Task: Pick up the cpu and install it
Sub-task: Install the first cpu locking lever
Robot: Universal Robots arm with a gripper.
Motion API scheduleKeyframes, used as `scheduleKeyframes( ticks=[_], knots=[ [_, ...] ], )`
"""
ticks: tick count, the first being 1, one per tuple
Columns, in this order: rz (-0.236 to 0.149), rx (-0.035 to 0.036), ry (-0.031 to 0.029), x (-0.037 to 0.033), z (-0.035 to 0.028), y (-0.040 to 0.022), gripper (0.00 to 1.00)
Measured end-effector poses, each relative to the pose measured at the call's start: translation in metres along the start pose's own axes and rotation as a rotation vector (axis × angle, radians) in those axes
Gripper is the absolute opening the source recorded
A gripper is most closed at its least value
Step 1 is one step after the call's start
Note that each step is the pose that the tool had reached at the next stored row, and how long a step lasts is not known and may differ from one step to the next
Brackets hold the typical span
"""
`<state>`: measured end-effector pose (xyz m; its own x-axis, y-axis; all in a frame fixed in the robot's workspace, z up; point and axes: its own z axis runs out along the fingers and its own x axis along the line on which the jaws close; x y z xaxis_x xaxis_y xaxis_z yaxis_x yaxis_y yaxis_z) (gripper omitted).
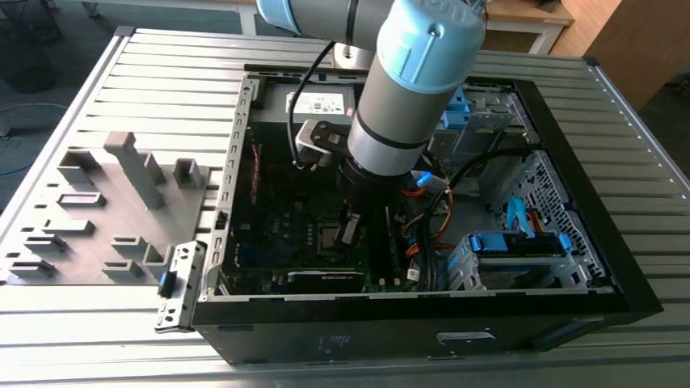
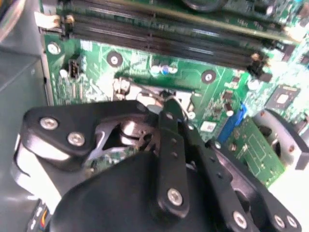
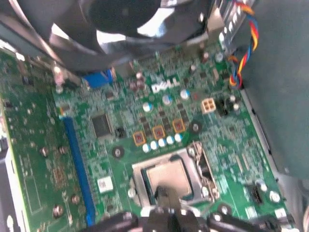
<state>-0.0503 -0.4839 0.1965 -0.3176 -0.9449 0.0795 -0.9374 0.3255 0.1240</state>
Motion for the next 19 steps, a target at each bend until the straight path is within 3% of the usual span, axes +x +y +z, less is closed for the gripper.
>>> scheduleKeyframes(
  ticks=[5,8,19],
  knots=[
    [0.000,-0.0017,0.0007,0.0000,-0.0001,-0.0002,0.11],
    [0.000,-0.0025,-0.0023,0.0001,-0.0018,0.0000,0.11],
    [0.000,-0.0026,-0.0020,0.0024,-0.0305,0.0036,0.11]
  ],
)
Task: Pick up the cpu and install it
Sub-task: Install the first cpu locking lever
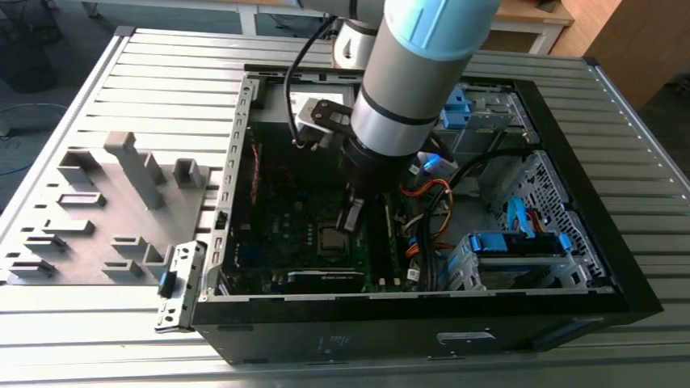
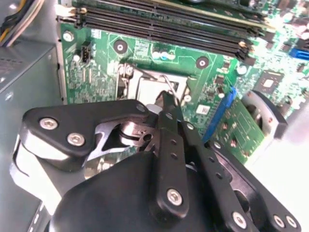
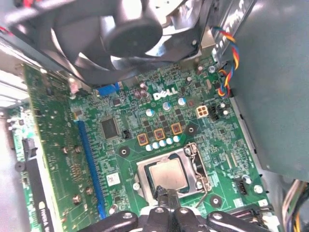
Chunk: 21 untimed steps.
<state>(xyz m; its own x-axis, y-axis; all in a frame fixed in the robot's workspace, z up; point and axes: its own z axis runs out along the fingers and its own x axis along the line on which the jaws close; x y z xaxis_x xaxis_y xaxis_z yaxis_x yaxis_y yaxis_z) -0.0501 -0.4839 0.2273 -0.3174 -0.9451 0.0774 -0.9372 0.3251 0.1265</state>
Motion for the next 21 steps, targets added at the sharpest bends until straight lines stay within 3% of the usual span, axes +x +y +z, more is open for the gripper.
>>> scheduleKeyframes(
  ticks=[4,7,11,21],
  knots=[
    [-0.001,-0.0021,-0.0065,0.0002,-0.0031,0.0004,0.11],
    [-0.001,-0.0029,-0.0065,0.0001,-0.0030,0.0003,0.11],
    [-0.003,-0.0407,0.0000,0.0000,-0.0028,-0.0002,0.11],
    [-0.004,-0.0428,-0.0043,-0.0021,-0.0019,0.0003,0.11]
  ],
)
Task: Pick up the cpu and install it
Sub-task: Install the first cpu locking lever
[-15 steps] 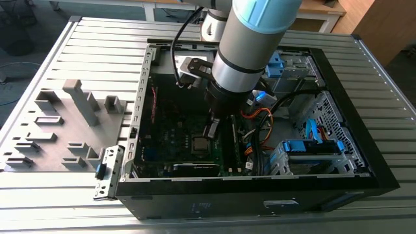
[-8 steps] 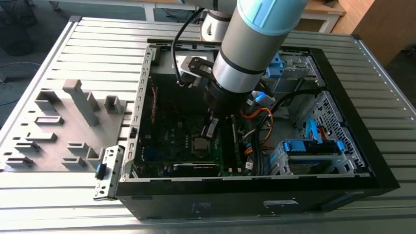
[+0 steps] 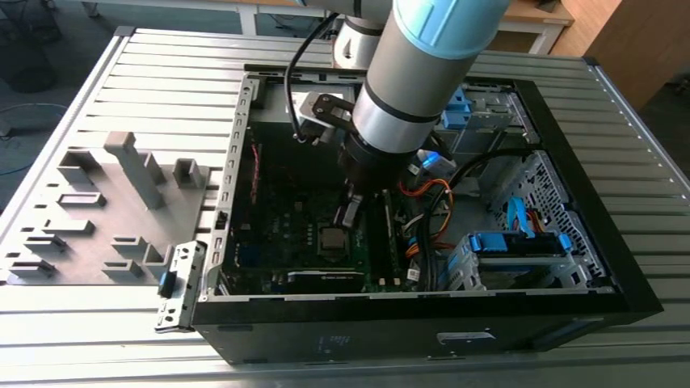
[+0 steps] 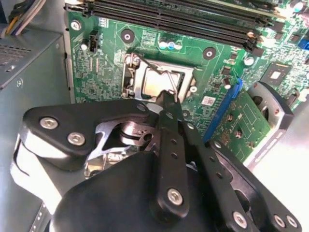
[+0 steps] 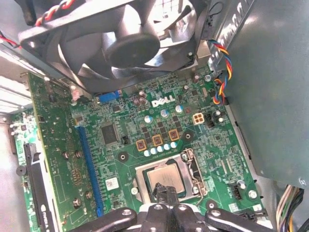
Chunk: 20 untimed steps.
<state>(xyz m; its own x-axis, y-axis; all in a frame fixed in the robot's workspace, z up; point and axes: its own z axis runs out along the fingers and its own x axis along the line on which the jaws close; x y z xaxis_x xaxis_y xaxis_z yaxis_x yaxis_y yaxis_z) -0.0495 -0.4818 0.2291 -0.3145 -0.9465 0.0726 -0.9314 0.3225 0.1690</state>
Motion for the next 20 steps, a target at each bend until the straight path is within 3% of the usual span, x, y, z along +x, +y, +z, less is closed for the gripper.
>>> scheduleKeyframes(
  ticks=[7,16,20],
  knots=[
    [0.000,-0.0001,-0.0001,-0.0048,0.0021,0.0016,0.11],
    [0.000,-0.0002,-0.0008,-0.0061,0.0028,0.0039,0.11],
    [0.000,-0.0008,-0.0022,-0.0060,-0.0033,0.0052,0.11]
  ],
)
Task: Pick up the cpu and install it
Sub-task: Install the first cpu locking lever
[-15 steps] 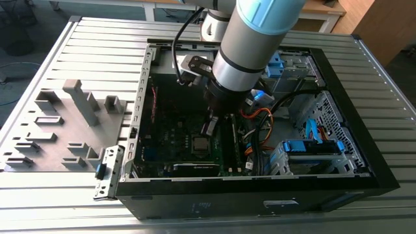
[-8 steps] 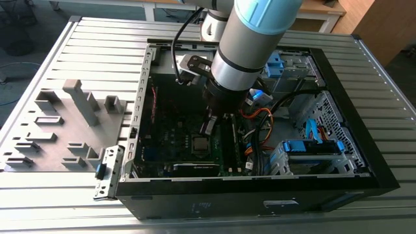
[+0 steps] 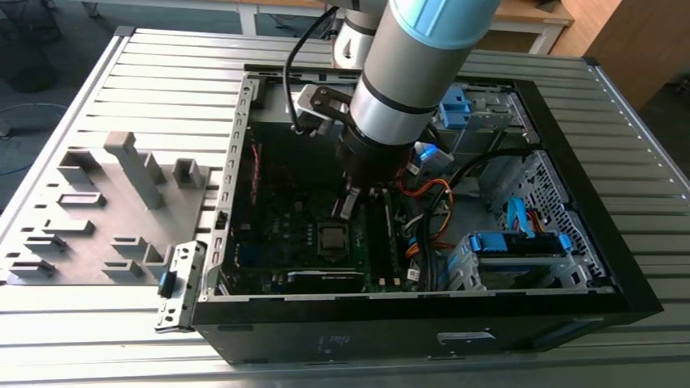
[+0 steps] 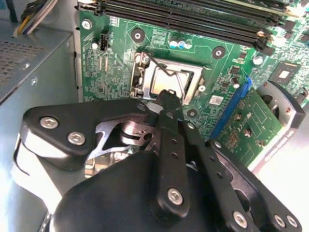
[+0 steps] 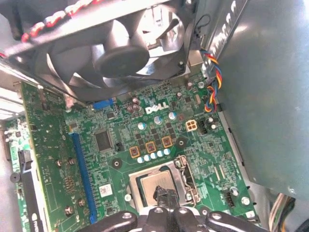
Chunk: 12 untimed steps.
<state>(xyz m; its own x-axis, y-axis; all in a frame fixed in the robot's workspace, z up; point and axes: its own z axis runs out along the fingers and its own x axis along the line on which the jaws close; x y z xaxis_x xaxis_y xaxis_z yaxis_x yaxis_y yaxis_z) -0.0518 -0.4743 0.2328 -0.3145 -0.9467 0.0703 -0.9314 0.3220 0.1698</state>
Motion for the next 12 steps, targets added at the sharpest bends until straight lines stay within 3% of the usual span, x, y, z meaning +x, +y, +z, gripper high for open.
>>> scheduleKeyframes(
  ticks=[7,12],
  knots=[
    [0.000,-0.0001,-0.0003,-0.0067,0.0012,0.0012,0.11],
    [0.001,-0.0001,-0.0002,-0.0104,0.0024,-0.0059,0.11]
  ],
)
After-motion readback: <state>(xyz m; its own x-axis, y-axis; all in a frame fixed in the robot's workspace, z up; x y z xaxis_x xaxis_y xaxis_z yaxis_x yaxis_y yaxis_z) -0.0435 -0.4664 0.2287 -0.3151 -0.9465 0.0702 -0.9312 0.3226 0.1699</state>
